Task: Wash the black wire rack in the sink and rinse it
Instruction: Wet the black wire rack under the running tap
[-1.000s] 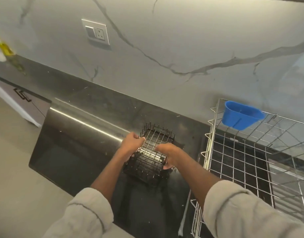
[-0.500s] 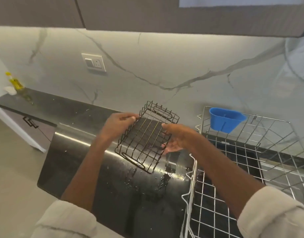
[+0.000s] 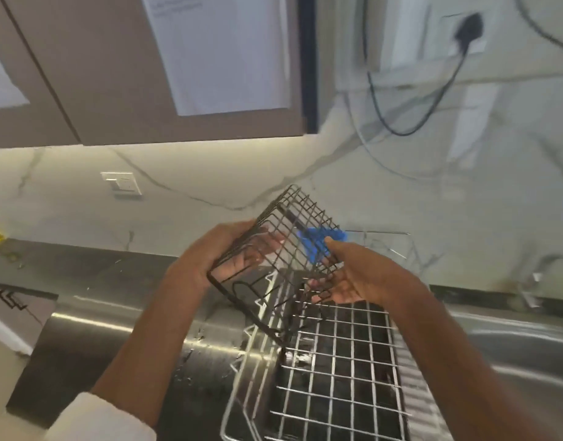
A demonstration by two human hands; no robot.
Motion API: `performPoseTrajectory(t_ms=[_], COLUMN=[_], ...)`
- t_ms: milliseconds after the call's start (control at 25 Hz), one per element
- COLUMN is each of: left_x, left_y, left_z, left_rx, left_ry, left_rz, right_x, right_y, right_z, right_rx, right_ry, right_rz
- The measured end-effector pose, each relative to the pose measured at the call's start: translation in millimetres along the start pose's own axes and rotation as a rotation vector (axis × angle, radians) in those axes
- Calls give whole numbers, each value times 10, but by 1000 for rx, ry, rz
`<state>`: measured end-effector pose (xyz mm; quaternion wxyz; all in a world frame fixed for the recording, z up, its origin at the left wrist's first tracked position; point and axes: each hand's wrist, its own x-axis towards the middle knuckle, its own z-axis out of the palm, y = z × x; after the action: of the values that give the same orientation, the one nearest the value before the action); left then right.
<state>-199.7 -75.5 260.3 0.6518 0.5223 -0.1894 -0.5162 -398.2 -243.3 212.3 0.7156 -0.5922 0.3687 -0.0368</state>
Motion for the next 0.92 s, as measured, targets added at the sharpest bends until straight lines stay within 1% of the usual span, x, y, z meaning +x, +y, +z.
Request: performPoseTrajectory(t_ms=[120, 200, 280, 360, 440, 520, 560, 600, 720, 840, 880, 920], left_x=[-43, -79, -116, -167, -209, -217, -181, -132, 100, 470, 600, 742], left_y=[-339, -580, -882, -1197, -1539, -1923, -2129, -2355, -2973, -3486, -3628, -3764], left_z=[1154, 1783, 2430, 2989, 3440, 3771, 3882, 4002, 4185, 4099, 4036, 3969], left_rx=[-4, 71, 195, 311, 398, 468, 513, 562, 662, 726, 745, 765], left_ry=[-91, -172, -273, -365, -438, -475, -478, -486, -513, -532, -525, -521], left_rz=[21, 98, 144, 186, 201, 197, 199, 198, 179, 175, 189, 202], right_x=[-483, -751, -1044, -1350, -1666, -1904, -1997, -2088, -2277, -2341, -2317, -2269], right_y=[356, 626, 963, 1284, 1548, 1827, 1948, 2067, 2431, 2730, 2782, 2805], right_z=[-796, -1293, -1826, -2278, -2625, -2941, -3062, -3194, -3524, -3772, -3813, -3837], right_rx=[138, 243, 304, 367, 382, 387, 414, 464, 682, 908, 951, 935], right_ry=[105, 143, 227, 360, 556, 760, 810, 809, 710, 580, 556, 538], right_rz=[-43, -94, -156, -228, -317, -383, -390, -377, -334, -276, -225, -186])
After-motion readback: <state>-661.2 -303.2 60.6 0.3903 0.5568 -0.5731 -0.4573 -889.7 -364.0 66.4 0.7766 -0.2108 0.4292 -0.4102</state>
